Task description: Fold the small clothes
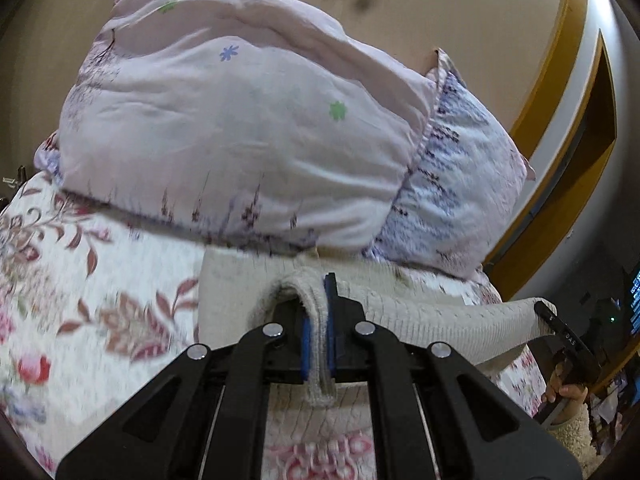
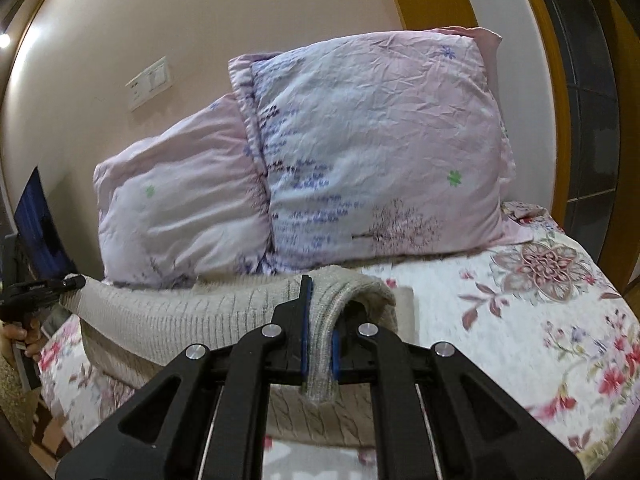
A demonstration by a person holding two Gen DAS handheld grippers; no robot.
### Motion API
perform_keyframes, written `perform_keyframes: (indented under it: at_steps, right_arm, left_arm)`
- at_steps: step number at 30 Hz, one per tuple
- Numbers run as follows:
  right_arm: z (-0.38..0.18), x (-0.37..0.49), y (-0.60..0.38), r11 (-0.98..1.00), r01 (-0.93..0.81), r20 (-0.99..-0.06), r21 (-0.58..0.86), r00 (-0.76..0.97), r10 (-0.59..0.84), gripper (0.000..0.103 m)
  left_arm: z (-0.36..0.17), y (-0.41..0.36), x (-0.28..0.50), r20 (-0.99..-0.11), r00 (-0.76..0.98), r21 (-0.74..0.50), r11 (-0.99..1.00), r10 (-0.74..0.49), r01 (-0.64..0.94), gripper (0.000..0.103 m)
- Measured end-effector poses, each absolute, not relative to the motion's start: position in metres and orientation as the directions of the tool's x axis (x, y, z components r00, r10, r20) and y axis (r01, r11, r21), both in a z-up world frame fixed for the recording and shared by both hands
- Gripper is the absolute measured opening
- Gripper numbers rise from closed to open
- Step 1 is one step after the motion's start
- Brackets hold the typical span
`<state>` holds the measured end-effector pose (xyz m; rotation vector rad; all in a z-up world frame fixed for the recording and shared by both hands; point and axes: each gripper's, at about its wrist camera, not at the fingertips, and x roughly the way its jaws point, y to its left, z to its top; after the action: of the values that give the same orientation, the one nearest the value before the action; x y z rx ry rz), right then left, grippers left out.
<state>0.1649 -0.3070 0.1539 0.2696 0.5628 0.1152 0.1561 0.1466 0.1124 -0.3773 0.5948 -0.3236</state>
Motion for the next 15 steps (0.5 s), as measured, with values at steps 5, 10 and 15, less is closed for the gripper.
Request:
perform_keyframes:
  at_steps: [5,10,15]
  right_arm:
    - [0.125,0.206,-0.314,0.941,0.015,-0.555,0.339,0.811,0.187,0.008]
    - [0.058,0.246,-0.328,0.906,0.115,-0.698,0.407,0.68,0.227,0.008]
    - [0.035,0.251,-0.339,0.862,0.152,-0.715,0.485,0.636,0.29,0.008]
  left_arm:
    - [0.089,0.145,0.2,-0.515,0.763,-0.46,0.877,-0.391,0.138,0.006]
    - [0.036,0.151,0.237,-0.597,0.687,-0.534,0.844,-0.414,0.045,0.005]
    - [0.011,0.162,0.248,-0.593,0.652,-0.622,0.783,-0.472,0.001,0.006]
